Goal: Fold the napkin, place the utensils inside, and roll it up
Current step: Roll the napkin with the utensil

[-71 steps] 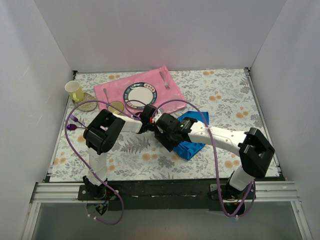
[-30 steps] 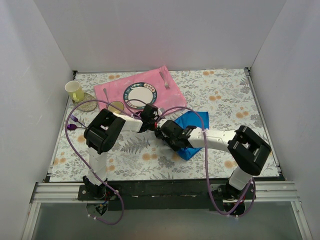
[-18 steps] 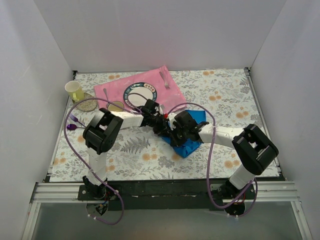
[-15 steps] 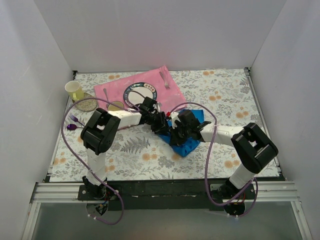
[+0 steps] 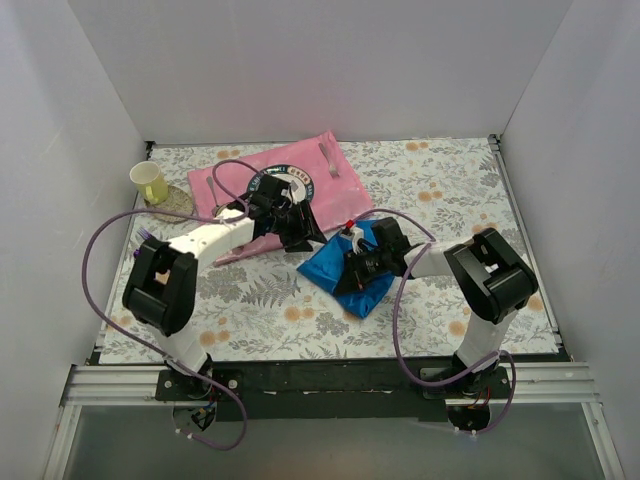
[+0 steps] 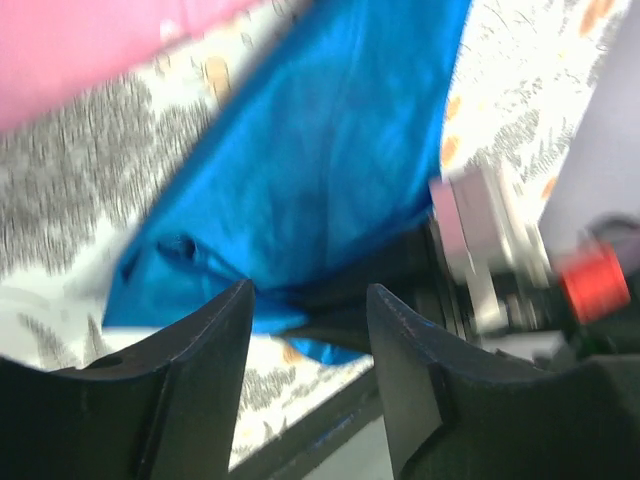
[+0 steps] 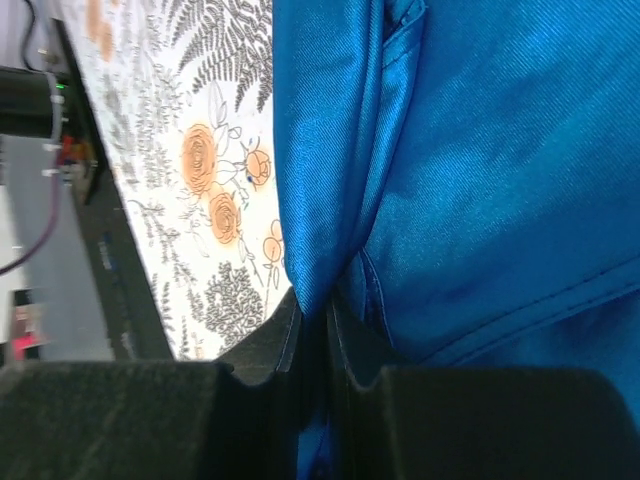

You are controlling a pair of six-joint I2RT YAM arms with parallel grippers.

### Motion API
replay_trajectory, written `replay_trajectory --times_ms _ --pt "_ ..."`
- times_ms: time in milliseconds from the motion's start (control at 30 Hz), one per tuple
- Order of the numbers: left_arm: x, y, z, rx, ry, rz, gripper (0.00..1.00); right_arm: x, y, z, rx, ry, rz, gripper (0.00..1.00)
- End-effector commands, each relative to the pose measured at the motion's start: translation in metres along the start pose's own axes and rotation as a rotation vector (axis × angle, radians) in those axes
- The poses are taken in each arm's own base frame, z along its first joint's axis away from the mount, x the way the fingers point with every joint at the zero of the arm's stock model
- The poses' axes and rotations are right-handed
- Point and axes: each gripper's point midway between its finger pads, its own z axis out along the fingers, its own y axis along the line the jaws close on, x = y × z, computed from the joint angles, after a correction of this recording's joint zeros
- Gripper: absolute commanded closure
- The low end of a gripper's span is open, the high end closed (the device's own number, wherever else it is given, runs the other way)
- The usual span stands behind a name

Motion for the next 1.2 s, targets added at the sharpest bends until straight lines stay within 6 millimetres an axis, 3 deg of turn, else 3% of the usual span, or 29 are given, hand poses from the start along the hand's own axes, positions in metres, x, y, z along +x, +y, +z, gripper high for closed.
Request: replay_trajectory --times_ms 0,100,267,300,433,600,700,833,900,967,1067,1100,1167 --pt "0.043 0.013 -0.027 -0.039 0.043 -0.075 0.5 0.063 -0.012 0.0 -0.025 0.156 0.241 0.99" --pt "0.061 0.012 -0.033 -0.042 0.049 -0.161 0.48 0.06 -0.012 0.001 -0.041 0.148 0.282 0.99" --pt "0.085 0.026 -0.013 -0.079 0.114 -0.345 0.44 0.056 -0.01 0.001 -0.063 0.129 0.321 0.99" --pt "0.085 0.027 -0.003 -0.111 0.116 -0.397 0.39 0.057 -0.011 0.001 -0.062 0.123 0.336 0.99" --pt "0.087 0.035 0.004 -0.156 0.089 -0.507 0.35 0.055 -0.014 0.0 -0.04 0.11 0.352 0.99" --pt "0.097 0.037 0.022 -0.21 0.105 -0.57 0.35 0.05 -0.011 0.0 -0.052 0.085 0.361 0.99" --pt "0.108 0.051 0.032 -0.287 0.109 -0.58 0.37 0.047 -0.01 0.001 -0.056 0.073 0.365 0.99" --pt "0.119 0.08 0.039 -0.391 0.1 -0.571 0.53 0.044 -0.008 0.001 -0.069 0.063 0.364 0.99" --pt "0.123 0.095 0.042 -0.436 0.096 -0.548 0.68 0.042 -0.006 0.001 -0.079 0.063 0.351 0.99" --pt "0.128 0.109 0.045 -0.472 0.101 -0.525 0.75 0.043 -0.005 -0.001 -0.072 0.068 0.342 0.99" --pt "0.135 0.118 0.047 -0.488 0.126 -0.509 0.83 0.036 -0.007 -0.002 -0.046 0.073 0.282 0.99" --pt "0.134 0.119 0.047 -0.49 0.125 -0.506 0.86 0.044 -0.007 -0.004 -0.027 0.112 0.295 0.99" --pt "0.131 0.119 0.05 -0.482 0.118 -0.48 0.98 0.035 -0.01 -0.005 0.015 0.12 0.219 0.97"
